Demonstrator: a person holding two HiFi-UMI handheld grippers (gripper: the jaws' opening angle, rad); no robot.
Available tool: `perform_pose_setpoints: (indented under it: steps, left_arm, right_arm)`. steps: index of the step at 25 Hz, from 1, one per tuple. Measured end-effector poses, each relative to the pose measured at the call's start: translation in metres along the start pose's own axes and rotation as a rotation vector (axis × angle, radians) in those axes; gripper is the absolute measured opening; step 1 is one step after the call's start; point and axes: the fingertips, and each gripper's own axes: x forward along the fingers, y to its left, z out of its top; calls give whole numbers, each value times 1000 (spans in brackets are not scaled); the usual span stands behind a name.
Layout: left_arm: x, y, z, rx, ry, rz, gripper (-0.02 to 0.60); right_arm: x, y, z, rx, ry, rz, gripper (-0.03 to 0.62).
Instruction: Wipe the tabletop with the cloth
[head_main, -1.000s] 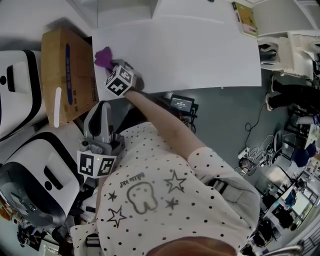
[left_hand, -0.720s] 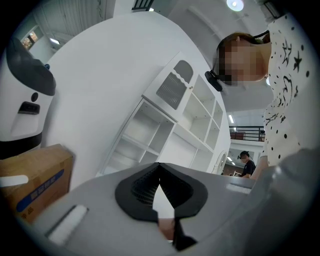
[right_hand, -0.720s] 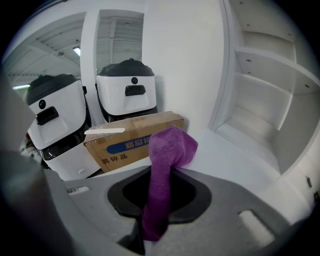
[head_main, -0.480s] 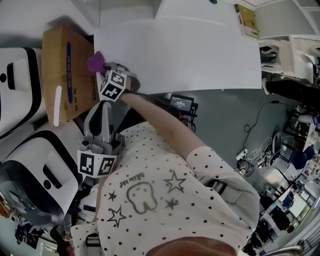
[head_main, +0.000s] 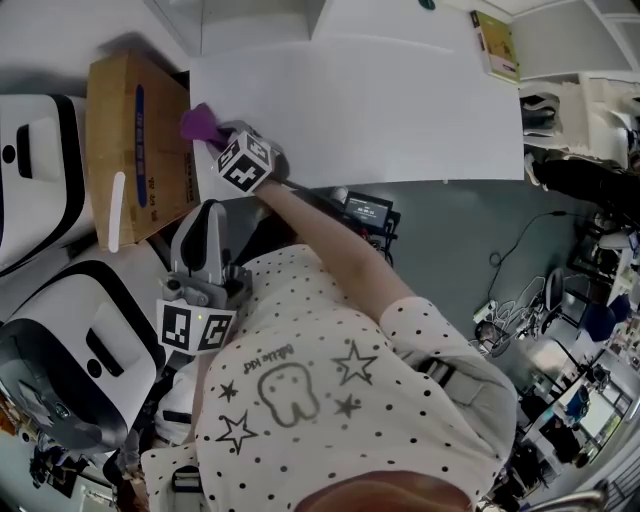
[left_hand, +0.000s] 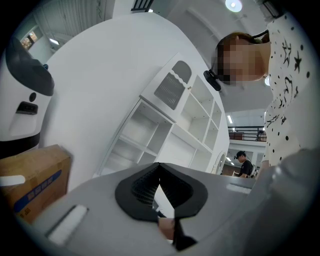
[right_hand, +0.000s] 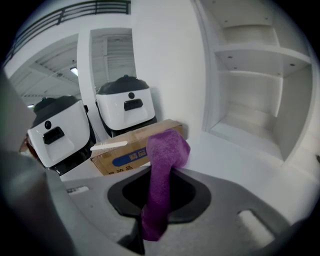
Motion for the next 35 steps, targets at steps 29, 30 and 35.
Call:
perform_pose_setpoints:
  steps: [29, 30, 35]
  left_arm:
    - [51, -89, -40, -44, 110, -299, -5]
    - [49, -89, -39, -43, 107, -296, -5]
    - [43, -86, -39, -39, 98, -283, -5]
  right_arm:
    - [-296, -170, -270, 524, 103, -681, 67]
    - [-295, -168, -269, 523, 108, -683, 67]
    - [-267, -143, -245, 506, 102, -621, 67]
